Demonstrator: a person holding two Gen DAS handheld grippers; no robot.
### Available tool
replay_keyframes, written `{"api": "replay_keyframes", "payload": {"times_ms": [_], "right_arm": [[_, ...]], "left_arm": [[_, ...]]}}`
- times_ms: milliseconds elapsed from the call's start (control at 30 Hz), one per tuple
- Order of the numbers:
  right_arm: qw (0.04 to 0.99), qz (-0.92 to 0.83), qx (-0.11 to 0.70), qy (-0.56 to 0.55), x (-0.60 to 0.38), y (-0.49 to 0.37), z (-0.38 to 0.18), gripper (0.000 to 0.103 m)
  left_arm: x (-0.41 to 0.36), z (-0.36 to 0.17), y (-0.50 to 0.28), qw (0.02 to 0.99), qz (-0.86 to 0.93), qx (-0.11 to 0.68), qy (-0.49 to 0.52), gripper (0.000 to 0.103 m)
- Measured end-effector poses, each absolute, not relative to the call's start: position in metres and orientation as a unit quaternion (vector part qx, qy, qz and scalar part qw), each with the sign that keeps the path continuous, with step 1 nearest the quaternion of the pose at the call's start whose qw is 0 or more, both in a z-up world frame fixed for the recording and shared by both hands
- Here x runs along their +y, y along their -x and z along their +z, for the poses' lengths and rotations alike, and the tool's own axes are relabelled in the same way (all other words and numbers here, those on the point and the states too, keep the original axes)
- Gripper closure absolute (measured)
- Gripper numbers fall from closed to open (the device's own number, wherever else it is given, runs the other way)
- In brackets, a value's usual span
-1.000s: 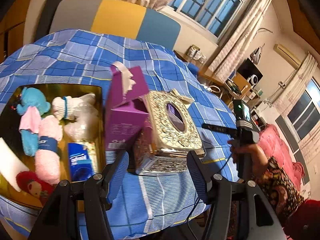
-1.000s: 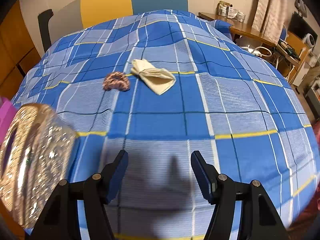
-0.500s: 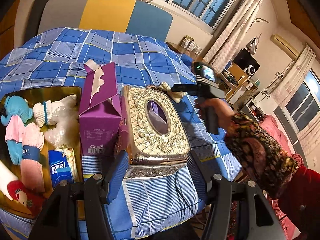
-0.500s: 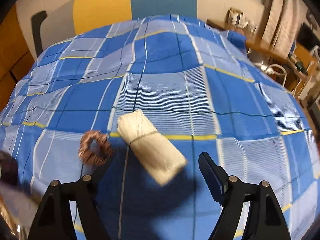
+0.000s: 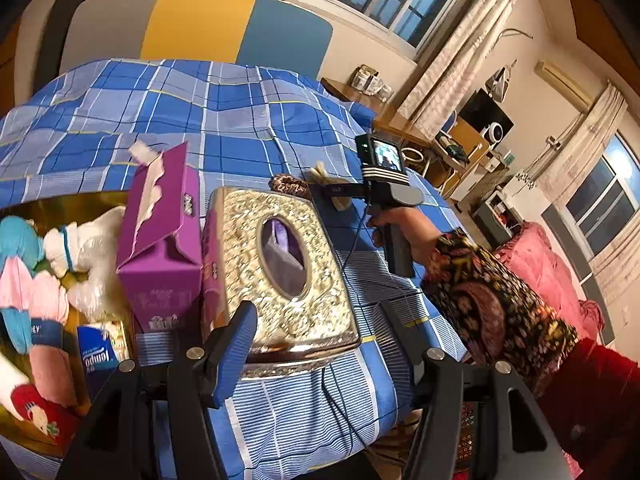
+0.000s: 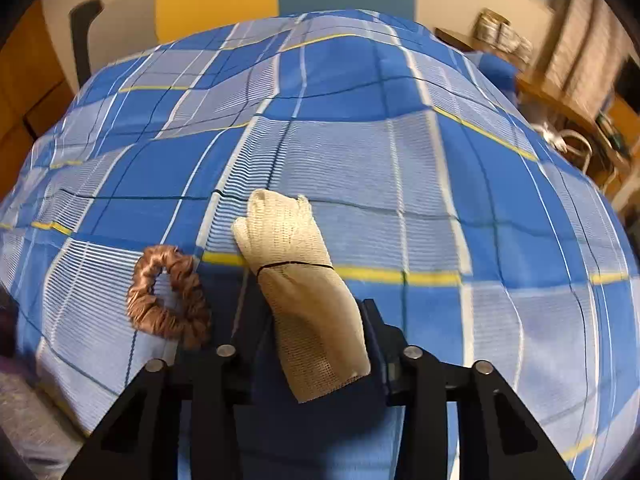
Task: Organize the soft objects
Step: 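Grasp the cream knit glove with the right tool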
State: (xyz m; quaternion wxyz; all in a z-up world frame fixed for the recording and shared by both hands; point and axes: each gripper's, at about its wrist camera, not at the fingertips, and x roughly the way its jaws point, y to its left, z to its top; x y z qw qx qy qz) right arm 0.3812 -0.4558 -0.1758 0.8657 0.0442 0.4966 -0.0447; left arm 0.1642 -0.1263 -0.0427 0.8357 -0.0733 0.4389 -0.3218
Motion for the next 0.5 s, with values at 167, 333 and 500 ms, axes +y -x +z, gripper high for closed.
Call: {"api": "replay_keyframes", "payload": {"times_ms": [167, 333, 500], "right_arm": [[0.868, -0.061, 0.487, -0.078, -0.47, -0.342, -0.156, 0.064], [0.874, -0.081, 0.474, -0.066, -0.471, -0.293, -0.139, 0.064], [0.89, -0.1, 0.44, -0.069, -0.477, -0.263, -0.135, 0.064]], "left_arm": [[-0.147, -0.02, -0.172, 0.836, -0.336, 0.431, 0.053, 0.042], [-0.178, 0.003, -0.188, 0.829, -0.354, 0.43, 0.043, 0.042], [-0.219, 0.007, -0.223, 0.822, -0.351, 0.447, 0.038, 0.038]]}}
